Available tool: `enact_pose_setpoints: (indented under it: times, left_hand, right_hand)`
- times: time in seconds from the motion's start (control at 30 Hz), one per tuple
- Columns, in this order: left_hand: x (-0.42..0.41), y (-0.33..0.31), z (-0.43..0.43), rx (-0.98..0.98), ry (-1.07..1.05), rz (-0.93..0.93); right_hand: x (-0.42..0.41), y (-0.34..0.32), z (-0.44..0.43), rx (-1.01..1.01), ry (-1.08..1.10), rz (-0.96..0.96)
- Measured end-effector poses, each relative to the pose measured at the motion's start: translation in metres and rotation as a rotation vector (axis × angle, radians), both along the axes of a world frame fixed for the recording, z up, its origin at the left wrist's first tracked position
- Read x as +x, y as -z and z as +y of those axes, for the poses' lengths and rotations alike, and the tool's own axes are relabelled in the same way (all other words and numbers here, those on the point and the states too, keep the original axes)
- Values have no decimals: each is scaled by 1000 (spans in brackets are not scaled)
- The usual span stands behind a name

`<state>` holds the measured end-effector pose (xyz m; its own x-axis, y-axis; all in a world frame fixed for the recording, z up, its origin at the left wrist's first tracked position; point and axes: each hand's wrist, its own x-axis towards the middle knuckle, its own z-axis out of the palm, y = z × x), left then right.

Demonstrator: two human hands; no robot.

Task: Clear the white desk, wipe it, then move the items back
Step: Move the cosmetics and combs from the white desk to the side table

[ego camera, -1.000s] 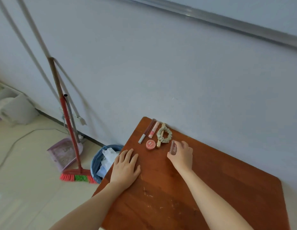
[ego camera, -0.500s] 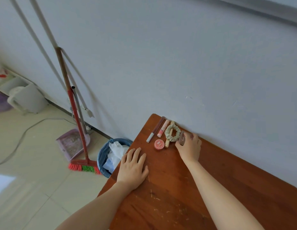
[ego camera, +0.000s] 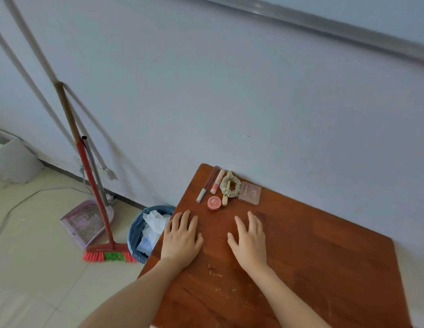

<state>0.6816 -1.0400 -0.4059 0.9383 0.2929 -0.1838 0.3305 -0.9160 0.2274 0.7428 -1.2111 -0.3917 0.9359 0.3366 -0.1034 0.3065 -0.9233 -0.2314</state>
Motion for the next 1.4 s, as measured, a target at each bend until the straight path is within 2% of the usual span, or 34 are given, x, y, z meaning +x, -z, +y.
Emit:
enact_pose_setpoints:
  times: [0.13, 0.3, 0.47, 0.63, 0.77, 0.87, 1.03, 1.27, 1.4]
  left_hand:
    - [0, -2, -1, 11, 19, -18]
    - [-4, 0, 2, -47, 55, -78]
    - [-11, -9, 14, -272, 134, -151]
    - [-30, -24, 34, -351, 491, -170]
    - [-61, -45, 14, -418, 809, -161]
    - [-100, -63, -14, -484, 1033, -173]
    - [-181, -91, -45, -565, 1410, -243]
    - [-309, -113, -50, -527, 1692, -273]
    - [-403, -121, -36, -594, 1812, -272]
  right_hand:
    - [-29, 2, -10, -9, -1, 18]
    - [-78, 3, -29, -42, 100, 44]
    - [-135, -1, -23, -73, 386, -20]
    - [-213, -13, 22, -48, 690, -100]
    - [-287, -36, 45, -71, 891, -156]
    - [-350, -51, 51, -118, 1042, -208]
    - [-458, -70, 66, -202, 1286, -188]
    - [-611, -110, 136, -394, 1476, -249]
    - [-703, -123, 182, -527, 1530, -149]
